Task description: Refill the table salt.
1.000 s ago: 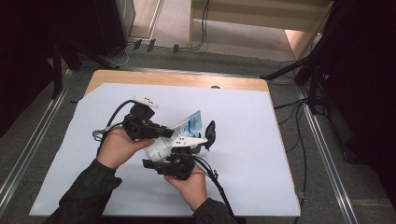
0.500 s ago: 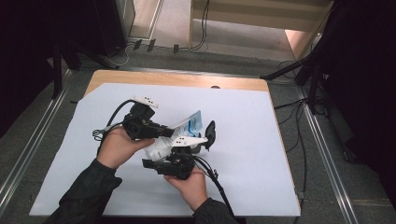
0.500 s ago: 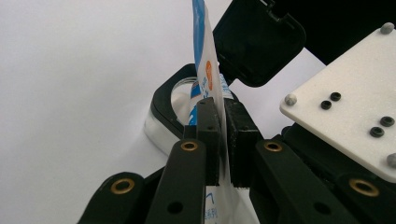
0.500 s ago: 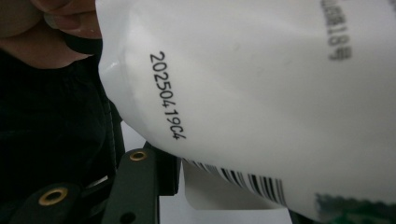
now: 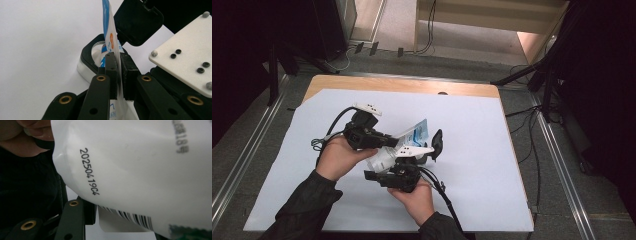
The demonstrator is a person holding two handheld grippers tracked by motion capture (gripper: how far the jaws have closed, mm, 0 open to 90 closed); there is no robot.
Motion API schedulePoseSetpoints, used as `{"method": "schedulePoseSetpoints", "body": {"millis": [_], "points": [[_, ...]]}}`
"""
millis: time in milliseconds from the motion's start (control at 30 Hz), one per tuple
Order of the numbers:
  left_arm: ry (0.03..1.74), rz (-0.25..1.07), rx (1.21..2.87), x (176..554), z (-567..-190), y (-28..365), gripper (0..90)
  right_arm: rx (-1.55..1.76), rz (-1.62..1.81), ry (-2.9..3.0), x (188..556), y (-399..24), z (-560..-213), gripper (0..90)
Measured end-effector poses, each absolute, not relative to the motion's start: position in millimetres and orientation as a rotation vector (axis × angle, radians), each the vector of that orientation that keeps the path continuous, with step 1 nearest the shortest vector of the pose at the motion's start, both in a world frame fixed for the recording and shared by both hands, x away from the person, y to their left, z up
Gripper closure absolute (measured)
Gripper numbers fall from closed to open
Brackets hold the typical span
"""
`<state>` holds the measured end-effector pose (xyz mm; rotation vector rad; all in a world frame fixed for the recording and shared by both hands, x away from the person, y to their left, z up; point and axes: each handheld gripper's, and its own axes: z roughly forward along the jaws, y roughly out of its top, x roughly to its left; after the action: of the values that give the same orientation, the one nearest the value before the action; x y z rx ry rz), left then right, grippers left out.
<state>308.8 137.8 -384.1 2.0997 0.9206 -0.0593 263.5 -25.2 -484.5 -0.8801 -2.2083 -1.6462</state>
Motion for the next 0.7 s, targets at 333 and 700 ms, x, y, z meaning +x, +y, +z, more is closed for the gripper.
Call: {"method": "schedulePoseSetpoints", "body": {"millis": [333, 700], "points": [[0.923, -0.051, 2.098, 309.2, -384.1, 137.8, 86.6, -0.878, -1.644, -2.207, 265.1, -25.0, -484.6, 59.7], [0.914, -0.047, 2.099, 309.2, -384.4, 136.3, 86.6, -0.876, -1.637, -2.221, 265.9, -26.2, -484.4, 59.7]]}}
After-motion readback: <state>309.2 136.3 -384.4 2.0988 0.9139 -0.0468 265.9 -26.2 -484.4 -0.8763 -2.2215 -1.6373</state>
